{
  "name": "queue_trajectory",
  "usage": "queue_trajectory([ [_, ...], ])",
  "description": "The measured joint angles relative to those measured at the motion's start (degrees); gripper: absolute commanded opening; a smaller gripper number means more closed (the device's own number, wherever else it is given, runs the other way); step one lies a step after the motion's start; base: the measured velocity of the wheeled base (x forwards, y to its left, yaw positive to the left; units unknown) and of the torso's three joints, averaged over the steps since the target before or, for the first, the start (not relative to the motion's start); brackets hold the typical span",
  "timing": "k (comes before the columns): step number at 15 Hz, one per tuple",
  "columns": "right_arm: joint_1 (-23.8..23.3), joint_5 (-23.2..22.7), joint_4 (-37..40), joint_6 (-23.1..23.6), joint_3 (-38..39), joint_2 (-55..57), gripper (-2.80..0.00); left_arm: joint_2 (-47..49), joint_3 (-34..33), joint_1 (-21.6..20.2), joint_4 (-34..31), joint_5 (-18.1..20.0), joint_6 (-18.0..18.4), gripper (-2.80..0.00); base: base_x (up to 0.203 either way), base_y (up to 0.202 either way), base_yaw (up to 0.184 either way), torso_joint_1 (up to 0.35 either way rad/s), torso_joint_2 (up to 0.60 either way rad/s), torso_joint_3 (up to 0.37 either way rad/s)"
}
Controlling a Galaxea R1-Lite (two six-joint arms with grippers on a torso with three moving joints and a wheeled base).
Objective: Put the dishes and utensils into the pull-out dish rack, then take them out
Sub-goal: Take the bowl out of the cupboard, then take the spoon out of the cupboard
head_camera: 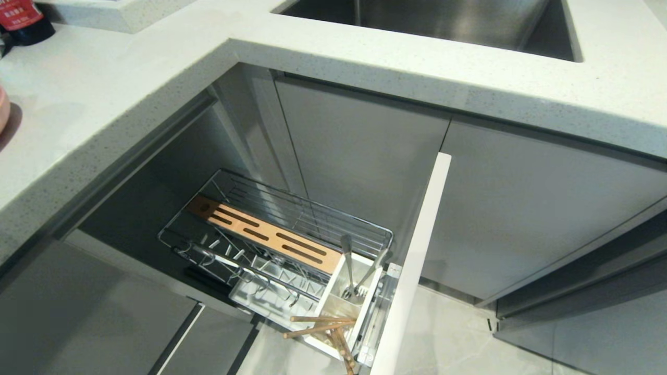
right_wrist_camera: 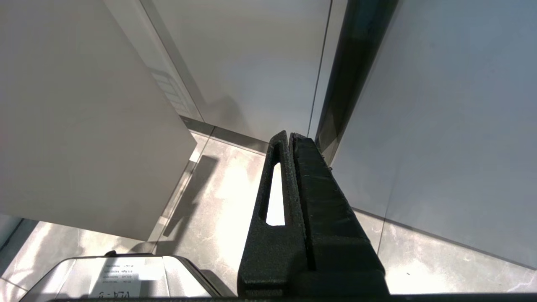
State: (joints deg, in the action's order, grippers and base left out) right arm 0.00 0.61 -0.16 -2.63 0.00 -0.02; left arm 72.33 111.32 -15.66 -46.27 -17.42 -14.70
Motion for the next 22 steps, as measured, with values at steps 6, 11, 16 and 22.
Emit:
queue_trajectory([
  [6,0.0,0.0,0.0,0.0,0.0,0.0,-2.80,-3.3,-2.0,13.5,14.7,-0.3,-13.3,-2.80,0.000,0.000,0.000,0.000,0.00,0.000],
  [11,0.0,0.0,0.0,0.0,0.0,0.0,-2.80,-4.3,-4.9,25.5,15.9,-0.3,-17.7,-2.80,0.000,0.000,0.000,0.000,0.00,0.000],
  [16,0.0,0.0,0.0,0.0,0.0,0.0,-2.80,-4.7,-8.8,37.3,16.0,-0.8,-17.7,-2.80,0.000,0.000,0.000,0.000,0.00,0.000],
  [22,0.0,0.0,0.0,0.0,0.0,0.0,-2.80,-3.4,-18.0,52.2,16.0,-5.6,-11.8,-2.80,0.000,0.000,0.000,0.000,0.00,0.000],
])
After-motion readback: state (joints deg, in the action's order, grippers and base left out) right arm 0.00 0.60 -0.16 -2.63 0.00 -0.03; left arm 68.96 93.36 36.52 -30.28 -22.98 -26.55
